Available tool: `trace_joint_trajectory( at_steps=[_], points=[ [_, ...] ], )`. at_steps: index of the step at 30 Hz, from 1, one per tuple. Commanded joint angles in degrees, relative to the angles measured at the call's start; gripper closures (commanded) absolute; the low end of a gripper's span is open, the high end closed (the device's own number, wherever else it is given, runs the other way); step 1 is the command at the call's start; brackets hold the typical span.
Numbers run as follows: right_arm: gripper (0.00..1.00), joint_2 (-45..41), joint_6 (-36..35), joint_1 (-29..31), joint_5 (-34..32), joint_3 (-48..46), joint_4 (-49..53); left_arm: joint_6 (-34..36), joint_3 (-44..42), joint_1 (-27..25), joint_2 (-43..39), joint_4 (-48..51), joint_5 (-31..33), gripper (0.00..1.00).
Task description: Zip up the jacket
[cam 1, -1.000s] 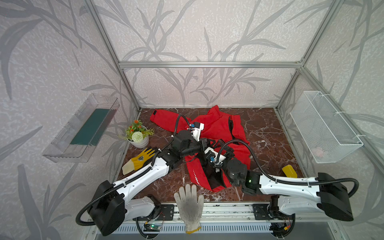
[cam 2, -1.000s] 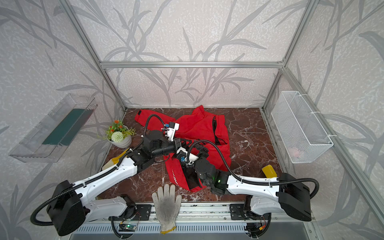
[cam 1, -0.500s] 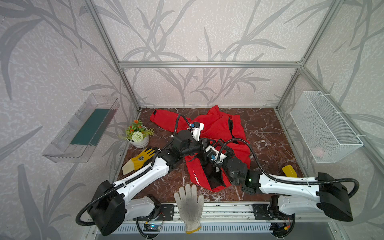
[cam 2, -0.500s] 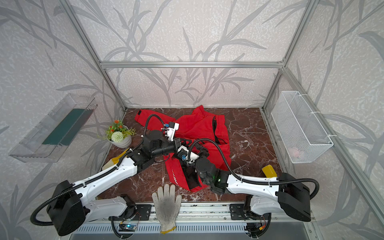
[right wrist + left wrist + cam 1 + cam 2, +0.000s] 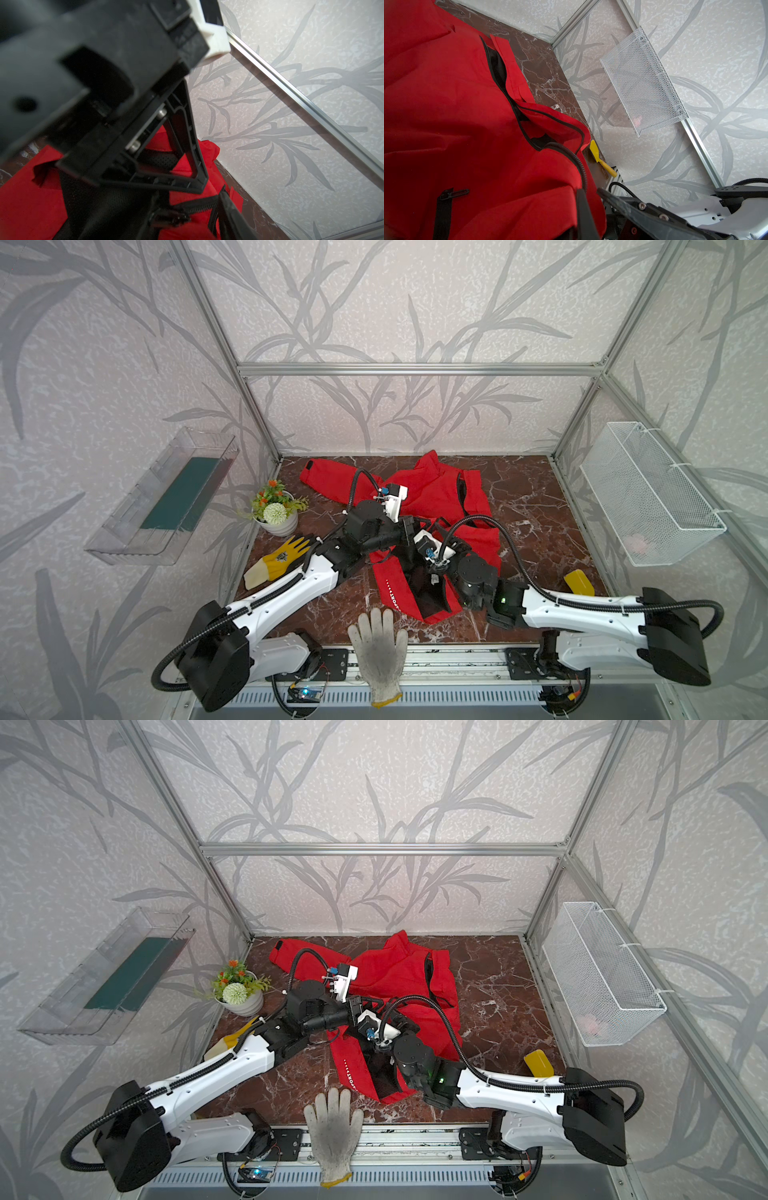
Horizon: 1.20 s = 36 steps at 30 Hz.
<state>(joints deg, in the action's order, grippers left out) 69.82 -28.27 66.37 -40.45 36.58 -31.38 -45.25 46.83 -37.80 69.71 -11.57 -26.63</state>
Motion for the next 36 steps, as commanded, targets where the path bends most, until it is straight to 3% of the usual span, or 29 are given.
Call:
trace_joint_trajectory(
  at_steps=[1,10,19,30,36],
  points=[
    [0.59,-2.2,1.4,-0.4,-0.2,-0.8,-0.2,-0.5,0.1,0.3,-1.3,-1.1,0.8,1.0],
    [0.71,-3.6,3.1,-1.2,1.1,-1.1,0.7,-0.4,0.1,0.4,-1.4,-1.0,1.0,1.0],
    [0.99,-5.0,6.6,-2.6,3.1,-1.6,1.7,-0.1,0.1,0.3,-1.8,-0.5,1.4,1.0],
    [1.0,-9.9,17.3,-7.3,12.2,-2.8,5.4,0.7,-0.4,0.3,-2.5,0.4,1.9,1.0],
    [1.0,-11.5,27.7,-15.3,21.9,-4.0,6.5,2.2,-0.7,0.4,-3.7,2.5,2.2,1.0]
  ],
)
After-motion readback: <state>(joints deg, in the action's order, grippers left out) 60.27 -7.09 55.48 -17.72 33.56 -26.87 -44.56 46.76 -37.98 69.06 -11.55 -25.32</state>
